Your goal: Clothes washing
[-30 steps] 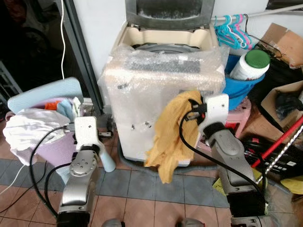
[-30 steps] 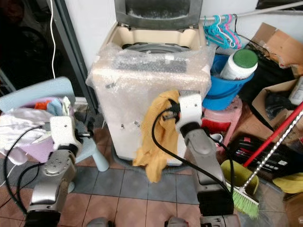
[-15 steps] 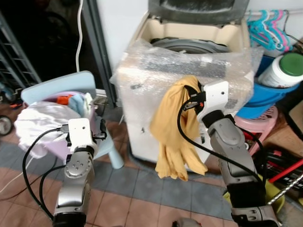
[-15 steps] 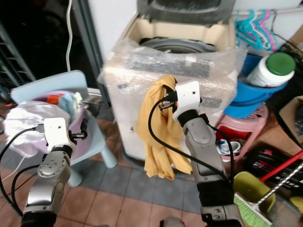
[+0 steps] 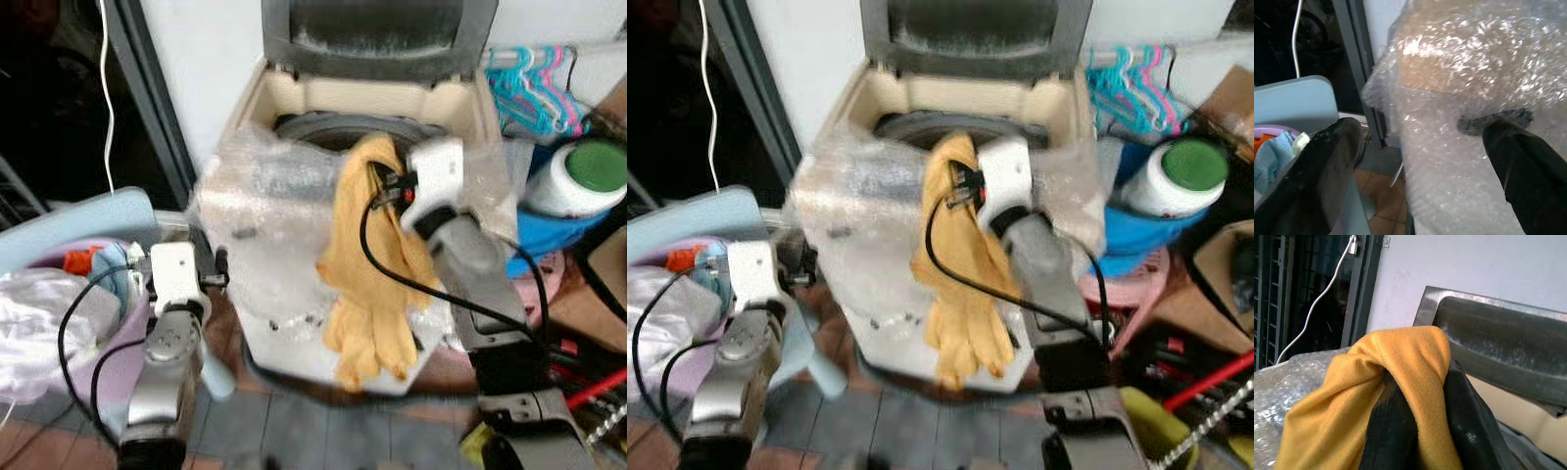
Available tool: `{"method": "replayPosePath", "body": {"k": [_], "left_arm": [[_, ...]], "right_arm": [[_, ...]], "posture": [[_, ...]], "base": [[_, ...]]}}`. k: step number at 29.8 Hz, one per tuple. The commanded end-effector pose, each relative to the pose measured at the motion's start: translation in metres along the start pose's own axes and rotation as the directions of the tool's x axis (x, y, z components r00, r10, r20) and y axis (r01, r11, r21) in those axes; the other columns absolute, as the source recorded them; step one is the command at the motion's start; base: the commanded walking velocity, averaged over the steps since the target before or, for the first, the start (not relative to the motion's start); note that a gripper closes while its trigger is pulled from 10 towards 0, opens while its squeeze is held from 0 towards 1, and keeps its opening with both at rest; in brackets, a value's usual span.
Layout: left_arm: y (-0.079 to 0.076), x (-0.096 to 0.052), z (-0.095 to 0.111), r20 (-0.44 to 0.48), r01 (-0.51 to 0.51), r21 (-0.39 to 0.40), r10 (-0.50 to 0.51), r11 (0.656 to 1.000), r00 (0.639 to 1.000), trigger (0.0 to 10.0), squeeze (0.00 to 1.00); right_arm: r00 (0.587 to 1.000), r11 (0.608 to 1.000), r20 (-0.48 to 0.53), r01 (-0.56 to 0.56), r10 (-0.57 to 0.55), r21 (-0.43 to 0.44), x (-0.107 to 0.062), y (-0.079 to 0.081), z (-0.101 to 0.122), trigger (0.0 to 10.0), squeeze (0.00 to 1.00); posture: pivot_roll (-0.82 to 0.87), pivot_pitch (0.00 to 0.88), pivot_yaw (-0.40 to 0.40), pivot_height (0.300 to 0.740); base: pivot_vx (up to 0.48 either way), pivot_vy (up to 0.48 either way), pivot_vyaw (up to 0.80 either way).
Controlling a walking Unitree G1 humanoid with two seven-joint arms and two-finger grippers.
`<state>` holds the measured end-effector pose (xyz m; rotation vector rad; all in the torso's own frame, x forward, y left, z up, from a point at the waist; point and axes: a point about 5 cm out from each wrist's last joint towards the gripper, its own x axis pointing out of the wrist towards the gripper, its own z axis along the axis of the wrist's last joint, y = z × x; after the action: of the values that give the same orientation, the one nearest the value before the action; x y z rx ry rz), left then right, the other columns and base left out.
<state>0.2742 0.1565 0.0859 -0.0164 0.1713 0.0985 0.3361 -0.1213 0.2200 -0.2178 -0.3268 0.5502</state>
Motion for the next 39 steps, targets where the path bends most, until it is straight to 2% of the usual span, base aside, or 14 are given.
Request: {"method": "replayPosePath", "body": {"k": [1,5,8,13,17,18,20,21,22,25,27,30,33,39], "left_arm": [[-0.004,0.000,0.000,-0.002,0.008,-0.002,-0.008,1.000,1.000,10.0,0.00],[-0.005,0.000,-0.001,-0.002,0.015,0.003,-0.015,1.000,1.000,10.0,0.00],[-0.009,0.001,-0.002,-0.006,0.027,0.006,-0.027,1.000,1.000,10.0,0.00],[-0.011,0.004,0.000,-0.004,0.032,0.001,-0.032,0.999,0.999,10.0,0.00],[-0.013,0.003,0.001,0.006,0.017,-0.008,-0.017,1.000,1.000,10.0,0.00],[-0.013,0.003,0.001,0.006,0.017,-0.008,-0.017,1.000,1.000,10.0,0.00],[-0.013,0.001,0.000,0.003,0.005,-0.015,-0.005,1.000,1.000,10.0,0.00],[-0.013,0.001,-0.001,0.000,0.002,-0.017,-0.002,1.000,1.000,10.0,0.00],[-0.013,0.001,-0.002,-0.004,0.000,-0.020,0.000,1.000,1.000,10.0,0.00],[-0.014,0.001,-0.001,-0.002,0.008,-0.022,-0.008,1.000,1.000,10.0,0.00],[-0.016,0.002,-0.001,-0.001,0.027,-0.020,-0.027,0.999,1.000,10.0,0.00],[-0.017,0.003,0.000,-0.003,0.037,-0.016,-0.037,0.999,0.999,10.0,0.00],[-0.018,0.003,-0.001,-0.007,0.044,-0.014,-0.044,0.999,0.999,10.0,0.00],[-0.017,0.001,-0.002,-0.009,0.043,-0.010,-0.043,0.999,0.999,10.0,0.00]], "right_arm": [[0.992,0.994,0.065,-0.109,0.110,-0.006,0.013,-0.006,0.025,10.0,0.00],[0.969,0.976,0.119,-0.218,0.216,0.004,0.030,-0.018,0.052,10.0,0.00],[0.964,0.976,0.162,-0.194,0.209,-0.102,0.057,-0.049,0.088,10.0,0.00],[0.946,0.975,0.296,0.177,-0.131,-0.135,0.078,-0.100,0.154,10.0,0.00],[0.817,0.882,0.362,0.470,-0.449,0.035,0.064,-0.141,0.185,10.0,0.00],[0.817,0.882,0.362,0.470,-0.449,0.035,0.064,-0.141,0.185,10.0,0.00],[0.806,0.856,0.343,0.517,-0.483,-0.011,0.061,-0.145,0.174,10.0,0.00],[0.831,0.868,0.316,0.495,-0.458,-0.043,0.064,-0.141,0.163,10.0,0.00],[0.896,0.904,0.209,0.417,-0.392,-0.091,0.071,-0.127,0.127,10.0,0.00],[0.942,0.938,0.066,0.333,-0.328,-0.096,0.073,-0.114,0.089,10.0,0.00],[0.961,0.973,-0.160,0.217,-0.227,-0.076,0.062,-0.095,0.027,10.0,1.00],[0.953,0.981,-0.236,0.179,-0.190,-0.070,0.053,-0.087,0.002,10.0,1.00],[0.966,0.989,-0.218,0.127,-0.141,-0.077,0.043,-0.082,-0.008,10.0,1.00],[0.999,0.998,-0.041,0.034,-0.032,0.062,0.023,-0.078,0.002,10.0,1.00]], "posture": [[-0.07,0.000,0.028,0.740],[-0.08,0.000,0.028,0.740],[-0.08,0.000,0.026,0.740],[-0.07,0.000,0.015,0.740],[-0.06,0.000,0.000,0.740],[-0.06,0.000,0.000,0.740],[-0.06,0.000,-0.003,0.740],[-0.06,0.000,-0.003,0.740],[-0.06,0.000,-0.004,0.740],[-0.07,0.000,-0.001,0.740],[-0.07,0.000,0.006,0.740],[-0.07,0.000,0.009,0.740],[-0.08,0.000,0.014,0.740],[-0.08,0.000,-0.005,0.740]], "base": [[0.000,0.000,0.00],[0.000,0.000,0.00],[0.000,0.000,0.00],[0.000,0.000,0.00],[0.000,0.000,0.00],[0.000,0.000,0.00],[0.000,0.000,0.00],[0.000,0.000,0.00],[0.000,0.000,0.00],[0.000,0.000,0.00],[0.000,0.000,0.00],[0.000,0.000,0.00],[0.000,0.000,0.00],[0.000,0.000,0.00]]}}
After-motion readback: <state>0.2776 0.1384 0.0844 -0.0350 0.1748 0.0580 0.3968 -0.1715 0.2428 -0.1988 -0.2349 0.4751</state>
